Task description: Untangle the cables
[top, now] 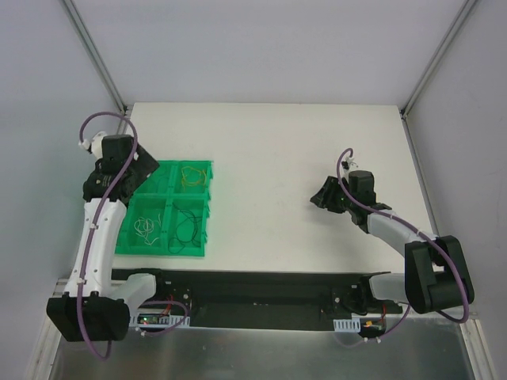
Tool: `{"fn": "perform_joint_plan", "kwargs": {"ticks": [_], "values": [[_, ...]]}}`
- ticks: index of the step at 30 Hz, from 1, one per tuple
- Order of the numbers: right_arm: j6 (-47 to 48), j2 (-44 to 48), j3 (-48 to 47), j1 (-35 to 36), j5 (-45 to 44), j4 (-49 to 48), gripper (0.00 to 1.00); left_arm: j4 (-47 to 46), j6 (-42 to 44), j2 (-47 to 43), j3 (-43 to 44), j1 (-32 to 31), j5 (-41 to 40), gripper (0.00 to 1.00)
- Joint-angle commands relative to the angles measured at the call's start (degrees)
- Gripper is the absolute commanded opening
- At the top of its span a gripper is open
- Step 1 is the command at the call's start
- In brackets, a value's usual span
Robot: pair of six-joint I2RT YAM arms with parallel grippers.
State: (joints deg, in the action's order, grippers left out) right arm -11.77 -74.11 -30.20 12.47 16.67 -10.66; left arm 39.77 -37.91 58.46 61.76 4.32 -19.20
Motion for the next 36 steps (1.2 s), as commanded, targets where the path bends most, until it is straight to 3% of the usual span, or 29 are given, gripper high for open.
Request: {"fn": "perform_joint_plan", "kwargs": {"ticks": [1, 5, 9, 12, 16, 23, 36], "values": [[1.05, 2.47, 0.84, -0.43, -3.12, -0.51, 0.49, -7.93, 8.19, 5.33, 5.9, -7.36, 15.38, 0.94], [-0.97, 5.1, -0.56, -0.43, -8.47, 5.89, 0.49, -14.1, 13.64, 14.81, 12.49, -17.38, 37.44, 0.92], [-3.17, 10.02, -2.85, -1.04, -19.0, 17.57, 0.5, -12.97, 18.83, 26.77, 22.95, -30.13, 42.92, 0.89], [-4.57, 13.72, -3.2, -2.53, -28.67, 24.52, 0.51, -12.96, 19.19, 31.09, 25.17, -34.89, 47.57, 0.88], [-5.98, 13.29, -4.52, -10.07, -31.53, 29.11, 0.52, -12.96, 21.3, 33.3, 22.01, -36.48, 54.53, 0.86], [-4.85, 2.93, -10.66, -20.55, -26.25, 28.58, 0.46, -12.96, 22.53, 30.67, 18.75, -39.21, 53.48, 0.86], [-1.68, -12.01, -20.51, -21.43, -28.97, 27.88, 0.4, -13.75, 19.89, 30.93, 18.49, -40.18, 56.91, 0.83]]}}
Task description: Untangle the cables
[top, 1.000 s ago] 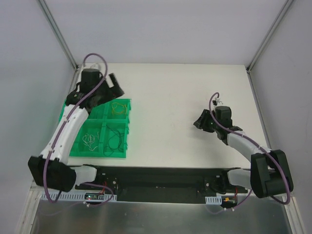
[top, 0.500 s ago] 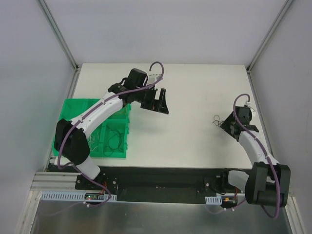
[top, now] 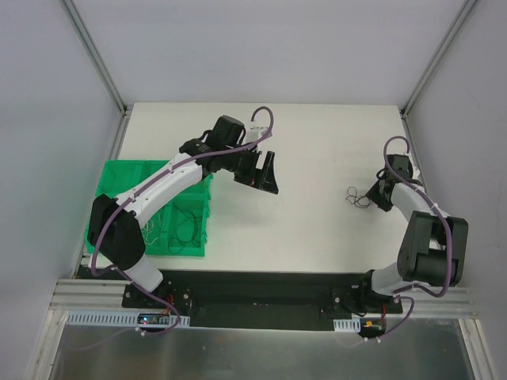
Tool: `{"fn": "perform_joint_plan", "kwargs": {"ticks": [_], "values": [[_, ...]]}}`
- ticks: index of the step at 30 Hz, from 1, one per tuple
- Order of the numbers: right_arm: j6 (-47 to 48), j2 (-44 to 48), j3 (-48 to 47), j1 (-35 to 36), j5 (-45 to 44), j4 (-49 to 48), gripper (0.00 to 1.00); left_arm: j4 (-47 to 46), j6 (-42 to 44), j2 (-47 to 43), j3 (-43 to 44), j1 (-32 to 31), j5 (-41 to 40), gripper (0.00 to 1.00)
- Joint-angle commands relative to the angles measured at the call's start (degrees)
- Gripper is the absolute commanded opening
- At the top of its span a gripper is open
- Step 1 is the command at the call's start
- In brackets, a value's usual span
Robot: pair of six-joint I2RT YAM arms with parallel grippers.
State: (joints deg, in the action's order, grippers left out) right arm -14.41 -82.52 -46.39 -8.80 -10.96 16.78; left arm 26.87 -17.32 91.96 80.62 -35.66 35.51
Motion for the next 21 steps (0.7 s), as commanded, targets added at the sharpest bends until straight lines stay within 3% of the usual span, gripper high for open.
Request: {"fn": "perform_joint_plan", "kwargs": {"ticks": [1, 11, 21], "values": [[0.97, -4.48, -5.1, -0.17, -1.17, 0.54, 0.4, -1.03, -0.61, -2.75, -0.46, -0.2, 1.94, 0.83], [0.97, -12.92, -12.49, 2.56, -3.98, 6.16, 0.31, -1.12, -0.7, -1.79, -0.55, -0.11, 2.11, 0.82], [2.98, -18.82, -15.84, 4.05, 0.95, 10.12, 0.18, -1.12, -0.87, -1.96, -0.46, -0.02, 2.72, 0.82]]}}
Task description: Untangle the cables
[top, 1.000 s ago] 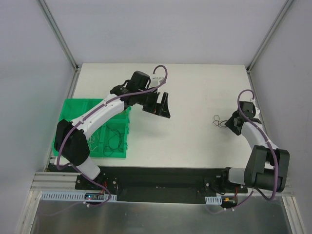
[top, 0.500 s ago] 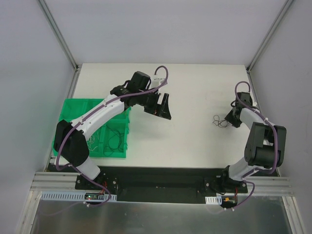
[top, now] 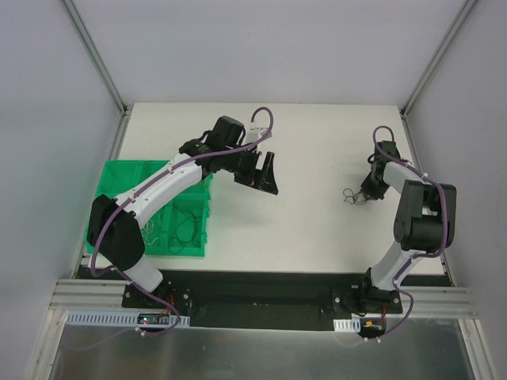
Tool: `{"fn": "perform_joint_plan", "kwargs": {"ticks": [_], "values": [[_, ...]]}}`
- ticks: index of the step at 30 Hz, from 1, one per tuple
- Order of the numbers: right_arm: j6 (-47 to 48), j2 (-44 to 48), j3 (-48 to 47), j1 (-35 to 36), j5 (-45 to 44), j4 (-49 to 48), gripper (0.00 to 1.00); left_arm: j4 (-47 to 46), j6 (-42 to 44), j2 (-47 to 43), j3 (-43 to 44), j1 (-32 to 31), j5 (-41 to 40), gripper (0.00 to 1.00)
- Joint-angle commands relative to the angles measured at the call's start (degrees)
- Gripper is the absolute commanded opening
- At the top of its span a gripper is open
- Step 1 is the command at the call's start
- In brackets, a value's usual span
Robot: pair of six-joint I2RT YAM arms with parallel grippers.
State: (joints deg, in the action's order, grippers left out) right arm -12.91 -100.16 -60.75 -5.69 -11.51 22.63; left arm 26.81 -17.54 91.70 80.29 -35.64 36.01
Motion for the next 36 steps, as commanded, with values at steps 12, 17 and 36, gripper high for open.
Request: {"fn": "perform_joint_plan", "kwargs": {"ticks": [12, 17, 36], "values": [[-0.18, 15.59, 14.86, 6.74, 16.41, -8.12, 0.01, -1.32, -0.92, -3.55, -0.22, -0.05, 3.28, 0.82], [-0.72, 24.91, 19.35, 13.32, 22.66, -11.11, 0.0, -1.32, -0.04, -3.54, -0.31, 0.04, 2.84, 0.82], [-8.0, 43.3, 25.33, 23.53, 40.59, -28.78, 0.01, -12.92, -0.04, -2.67, -5.41, -1.54, 14.96, 0.72]]}}
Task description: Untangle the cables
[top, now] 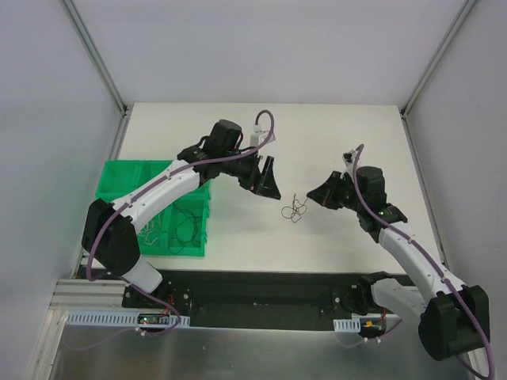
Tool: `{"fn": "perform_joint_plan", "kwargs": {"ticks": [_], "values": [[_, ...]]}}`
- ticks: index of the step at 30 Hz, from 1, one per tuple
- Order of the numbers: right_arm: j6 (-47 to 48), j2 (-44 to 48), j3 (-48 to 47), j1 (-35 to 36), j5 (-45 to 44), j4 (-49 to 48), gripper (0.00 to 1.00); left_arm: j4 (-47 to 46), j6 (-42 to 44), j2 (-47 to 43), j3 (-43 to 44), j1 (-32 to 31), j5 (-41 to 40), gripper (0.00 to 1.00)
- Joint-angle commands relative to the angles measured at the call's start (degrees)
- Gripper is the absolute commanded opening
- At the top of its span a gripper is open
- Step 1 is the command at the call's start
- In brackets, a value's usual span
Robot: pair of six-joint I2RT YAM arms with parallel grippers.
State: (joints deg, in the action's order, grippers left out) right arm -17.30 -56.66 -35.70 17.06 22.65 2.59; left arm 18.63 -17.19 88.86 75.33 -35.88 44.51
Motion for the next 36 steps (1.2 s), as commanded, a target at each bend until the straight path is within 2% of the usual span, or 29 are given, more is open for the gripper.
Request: {"fn": "perform_joint_plan", "kwargs": {"ticks": [1, 6, 13, 21, 25, 30, 31, 36], "values": [[-4.14, -0.11, 0.11, 0.87, 6.44, -8.92, 0.0, -4.92, -0.39, 0.52, -0.71, -1.65, 6.55, 0.73], [-7.04, 0.85, 0.11, 1.66, 7.14, -10.76, 0.0, -5.01, 0.05, 1.49, -1.06, -3.05, 5.15, 0.74], [-8.63, 1.38, -1.21, 6.23, 6.53, -11.56, 0.0, -5.01, -0.39, 2.02, -1.41, -3.76, 3.13, 0.73], [-8.8, 3.31, -2.0, 8.6, 4.42, -11.03, 0.0, -4.83, -1.62, 3.77, -0.98, -3.85, 5.14, 0.4], [-8.98, 4.28, -2.35, 9.22, 3.98, -10.85, 0.0, -4.13, -2.15, 5.27, -0.45, -4.02, 7.25, 0.31], [-7.67, 4.19, -2.88, 9.92, 4.15, -10.06, 0.0, -4.13, -0.83, 3.88, -0.53, -4.29, 6.04, 0.03], [-7.14, 3.85, -3.14, 10.01, 3.37, -8.58, 0.05, -4.13, -0.13, 3.43, -0.71, -4.37, 4.89, 0.0], [-4.5, 1.39, -3.67, 10.01, -5.33, 1.62, 0.39, -4.13, 0.06, 1.23, -0.8, -4.38, 3.83, 0.0]]}}
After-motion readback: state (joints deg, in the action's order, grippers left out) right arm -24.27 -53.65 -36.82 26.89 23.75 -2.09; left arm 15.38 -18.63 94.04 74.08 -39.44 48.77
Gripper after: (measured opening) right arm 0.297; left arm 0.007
